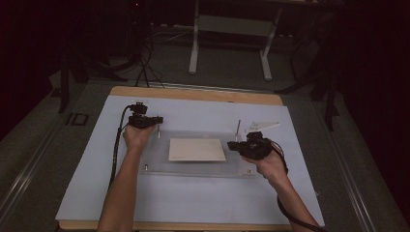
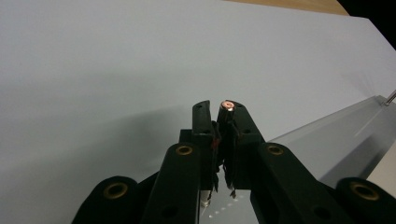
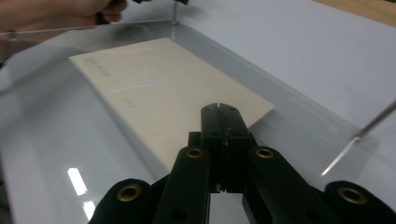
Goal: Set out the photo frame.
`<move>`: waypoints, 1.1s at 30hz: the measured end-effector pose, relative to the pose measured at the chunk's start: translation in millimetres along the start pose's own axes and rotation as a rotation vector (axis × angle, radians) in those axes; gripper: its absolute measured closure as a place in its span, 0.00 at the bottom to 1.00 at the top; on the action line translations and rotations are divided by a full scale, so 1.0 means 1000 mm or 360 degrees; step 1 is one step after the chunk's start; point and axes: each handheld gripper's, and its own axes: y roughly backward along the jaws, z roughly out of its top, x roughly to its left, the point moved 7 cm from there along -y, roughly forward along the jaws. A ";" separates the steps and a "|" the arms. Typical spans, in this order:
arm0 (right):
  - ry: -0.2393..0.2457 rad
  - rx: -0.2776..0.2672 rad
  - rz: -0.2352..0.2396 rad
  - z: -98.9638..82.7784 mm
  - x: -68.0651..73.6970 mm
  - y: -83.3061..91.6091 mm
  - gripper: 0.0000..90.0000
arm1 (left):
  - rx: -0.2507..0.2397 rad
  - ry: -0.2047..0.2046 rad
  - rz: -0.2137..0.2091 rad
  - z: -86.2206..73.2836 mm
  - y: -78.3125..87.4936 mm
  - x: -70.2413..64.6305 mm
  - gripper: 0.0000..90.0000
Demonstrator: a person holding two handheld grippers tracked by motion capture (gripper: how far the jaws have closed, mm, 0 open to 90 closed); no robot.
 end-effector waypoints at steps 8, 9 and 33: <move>0.0011 -0.0041 0.0105 -0.001 0.021 0.011 1.00 | 0.0003 0.0012 0.0003 0.001 -0.001 0.001 0.94; 0.0011 -0.0056 0.0150 -0.001 0.028 0.014 1.00 | 0.0002 0.0014 0.0003 0.001 -0.001 0.001 0.94; 0.0197 -0.0038 0.0117 -0.041 0.088 0.001 1.00 | -0.0007 0.0042 0.0003 0.002 -0.004 0.002 0.94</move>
